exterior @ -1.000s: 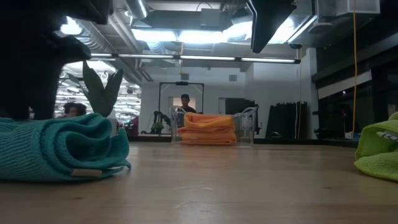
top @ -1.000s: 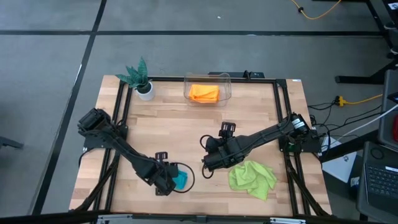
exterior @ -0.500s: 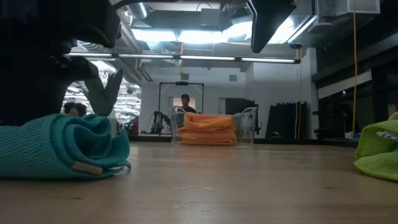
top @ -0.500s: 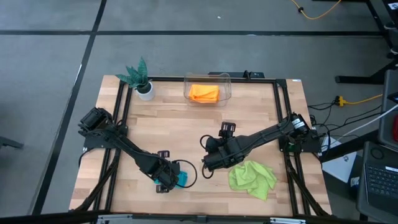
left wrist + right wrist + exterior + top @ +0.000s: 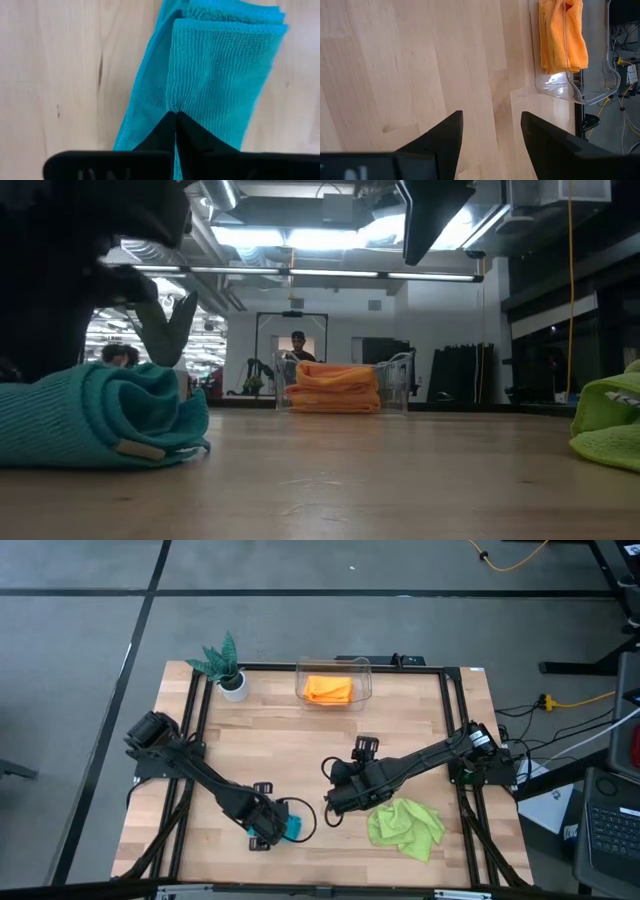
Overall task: Fold microfiber towels
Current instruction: Fold the blue microfiber towel, then put the blue microfiber towel into the transparent bin, then fold the green microfiber cloth
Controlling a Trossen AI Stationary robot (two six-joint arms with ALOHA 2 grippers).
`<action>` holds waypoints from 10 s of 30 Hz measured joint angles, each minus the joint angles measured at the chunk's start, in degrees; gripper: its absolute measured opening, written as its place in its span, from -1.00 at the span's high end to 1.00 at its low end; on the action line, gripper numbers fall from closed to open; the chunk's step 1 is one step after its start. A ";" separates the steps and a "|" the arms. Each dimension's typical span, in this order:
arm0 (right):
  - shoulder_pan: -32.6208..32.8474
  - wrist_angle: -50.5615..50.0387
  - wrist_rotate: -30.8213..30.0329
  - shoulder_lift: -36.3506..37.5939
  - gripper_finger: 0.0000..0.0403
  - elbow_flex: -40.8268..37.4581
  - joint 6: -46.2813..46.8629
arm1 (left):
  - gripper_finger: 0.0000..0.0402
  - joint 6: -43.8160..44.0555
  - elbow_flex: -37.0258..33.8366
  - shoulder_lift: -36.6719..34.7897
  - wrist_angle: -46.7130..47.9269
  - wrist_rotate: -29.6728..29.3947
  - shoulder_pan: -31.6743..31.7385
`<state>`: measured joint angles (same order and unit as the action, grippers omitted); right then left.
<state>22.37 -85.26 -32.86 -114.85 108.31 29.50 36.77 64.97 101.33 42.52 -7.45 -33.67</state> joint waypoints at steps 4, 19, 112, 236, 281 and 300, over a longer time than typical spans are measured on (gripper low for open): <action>0.00 0.27 0.00 0.00 -0.01 0.00 0.00 | 1.00 -0.03 2.03 -0.91 1.06 -0.27 0.00; 0.00 0.42 -0.02 0.00 -0.01 0.00 -0.01 | 1.00 -5.54 4.65 -0.84 2.62 -4.94 1.90; -21.29 79.85 59.04 9.49 -0.01 -50.77 -4.12 | 0.33 -0.20 6.45 -10.20 2.43 -14.73 1.32; -37.46 67.64 -12.44 -2.26 0.77 -26.97 -69.04 | 0.33 12.16 12.09 5.06 25.84 -17.13 1.53; 14.41 18.28 22.69 21.55 -0.05 -37.33 15.92 | 0.33 16.80 12.07 5.10 10.69 -19.11 -2.05; 24.12 58.74 0.51 19.73 -0.05 -60.99 40.73 | 0.33 16.62 12.07 5.10 7.74 -22.20 -1.81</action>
<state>46.49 -26.53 -32.36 -95.12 47.33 70.23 53.39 77.03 106.43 50.26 -29.65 -35.48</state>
